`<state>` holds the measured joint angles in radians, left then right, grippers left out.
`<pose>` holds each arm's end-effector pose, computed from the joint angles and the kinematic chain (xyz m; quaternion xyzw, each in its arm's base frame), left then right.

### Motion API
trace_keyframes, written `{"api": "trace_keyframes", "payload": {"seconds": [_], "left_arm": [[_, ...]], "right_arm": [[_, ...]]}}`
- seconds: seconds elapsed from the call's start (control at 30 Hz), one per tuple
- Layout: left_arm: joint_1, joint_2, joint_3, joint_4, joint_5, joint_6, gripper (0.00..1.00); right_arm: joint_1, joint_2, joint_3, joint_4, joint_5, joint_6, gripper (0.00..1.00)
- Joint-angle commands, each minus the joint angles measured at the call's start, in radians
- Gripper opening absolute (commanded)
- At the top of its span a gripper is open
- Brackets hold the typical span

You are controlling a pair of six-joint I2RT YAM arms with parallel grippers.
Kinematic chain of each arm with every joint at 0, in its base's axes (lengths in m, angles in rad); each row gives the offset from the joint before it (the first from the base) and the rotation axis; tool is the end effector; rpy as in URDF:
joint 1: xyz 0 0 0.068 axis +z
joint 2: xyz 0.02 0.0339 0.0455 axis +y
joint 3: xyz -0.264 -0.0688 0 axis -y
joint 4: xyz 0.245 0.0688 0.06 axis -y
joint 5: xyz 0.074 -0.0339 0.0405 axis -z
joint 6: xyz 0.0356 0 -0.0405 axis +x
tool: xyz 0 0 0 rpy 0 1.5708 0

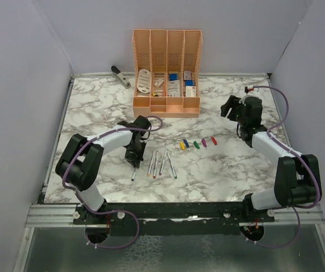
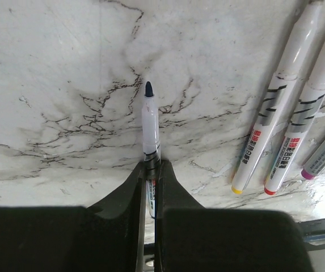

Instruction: Insert the pens into the pen caps

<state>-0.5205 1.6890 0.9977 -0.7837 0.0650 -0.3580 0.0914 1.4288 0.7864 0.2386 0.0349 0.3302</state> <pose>0.2492 -0.1455 0.1567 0.0826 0.9949 -0.0497 0.0295 0.3143 0.0276 0.2330 0.1089 0.8273 0.1010 0.5417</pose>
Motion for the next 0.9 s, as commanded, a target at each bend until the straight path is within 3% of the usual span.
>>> {"api": "trace_keyframes", "payload": {"seconds": [0.0, 0.47, 0.87], "left_arm": [[-0.013, -0.032, 0.005, 0.146, -0.089, 0.026, 0.0], [-0.015, -0.214, 0.095, 0.201, -0.103, 0.117, 0.0], [-0.014, -0.32, -0.016, 0.595, 0.042, 0.138, 0.0]], "right_arm": [[0.0, -0.006, 0.012, -0.001, -0.046, -0.021, 0.6], [0.144, 0.022, 0.025, -0.064, -0.033, -0.166, 0.57], [0.254, 0.122, 0.063, -0.106, -0.145, -0.204, 0.59]]}}
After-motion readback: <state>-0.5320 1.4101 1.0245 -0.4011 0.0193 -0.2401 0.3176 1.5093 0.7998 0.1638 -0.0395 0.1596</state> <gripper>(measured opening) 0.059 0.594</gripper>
